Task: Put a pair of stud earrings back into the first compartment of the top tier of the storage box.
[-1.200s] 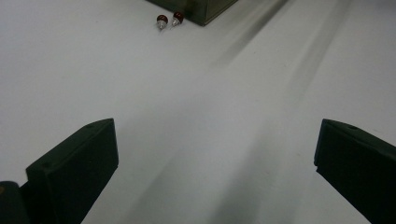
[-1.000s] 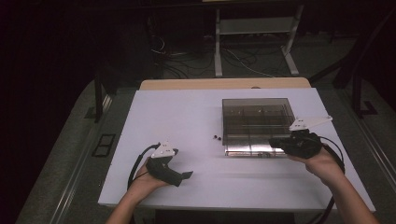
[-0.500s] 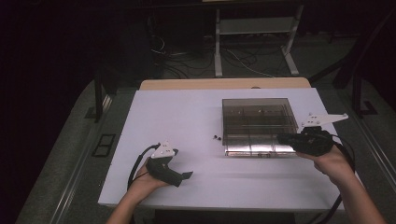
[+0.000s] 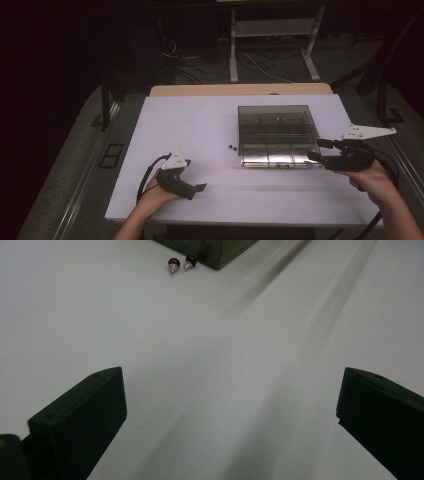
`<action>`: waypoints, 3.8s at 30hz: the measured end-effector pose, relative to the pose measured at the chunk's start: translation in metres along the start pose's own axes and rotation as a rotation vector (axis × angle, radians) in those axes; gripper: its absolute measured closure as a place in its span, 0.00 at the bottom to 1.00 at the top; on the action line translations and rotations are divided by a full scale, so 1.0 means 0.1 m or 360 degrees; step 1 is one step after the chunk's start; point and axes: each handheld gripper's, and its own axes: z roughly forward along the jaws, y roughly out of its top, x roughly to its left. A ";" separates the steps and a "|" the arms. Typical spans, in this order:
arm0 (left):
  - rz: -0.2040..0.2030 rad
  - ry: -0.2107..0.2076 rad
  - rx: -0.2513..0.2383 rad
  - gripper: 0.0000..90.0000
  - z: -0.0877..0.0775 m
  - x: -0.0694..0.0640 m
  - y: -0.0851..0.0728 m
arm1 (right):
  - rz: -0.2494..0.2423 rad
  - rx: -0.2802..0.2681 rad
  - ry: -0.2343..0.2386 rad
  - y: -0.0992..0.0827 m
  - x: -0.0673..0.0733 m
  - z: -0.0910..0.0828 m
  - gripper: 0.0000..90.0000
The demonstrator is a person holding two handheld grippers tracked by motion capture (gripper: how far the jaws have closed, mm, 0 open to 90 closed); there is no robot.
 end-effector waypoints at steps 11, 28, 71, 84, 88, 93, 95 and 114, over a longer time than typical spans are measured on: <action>0.0000 -0.0003 0.0001 0.00 -0.01 0.00 -0.01 | -0.0010 -0.0012 -0.0049 -0.20 -0.03 -0.05 0.21; 0.0007 -0.0003 0.0009 0.00 -0.01 -0.01 -0.02 | -0.0013 0.0086 -0.0068 -0.57 -0.02 0.21 0.13; -0.0028 -0.0017 -0.0066 0.00 0.13 0.04 0.23 | 0.0020 0.0100 -0.0019 -0.73 0.05 0.35 0.13; -0.0017 -0.0022 -0.0106 0.05 0.24 0.16 0.46 | 0.0035 0.0091 -0.0022 -0.73 0.05 0.33 0.13; -0.0014 -0.0029 -0.0124 0.09 0.28 0.21 0.51 | 0.0035 0.0092 -0.0022 -0.73 0.05 0.33 0.13; -0.0013 -0.0034 -0.0137 0.16 0.32 0.24 0.57 | 0.0032 0.0091 -0.0025 -0.73 0.05 0.33 0.13; -0.0011 -0.0037 -0.0136 0.16 0.34 0.25 0.59 | 0.0028 0.0090 -0.0026 -0.73 0.06 0.33 0.13; -0.0011 -0.0026 -0.0157 0.34 0.55 0.40 0.77 | 0.0029 0.0085 -0.0031 -0.73 0.06 0.32 0.13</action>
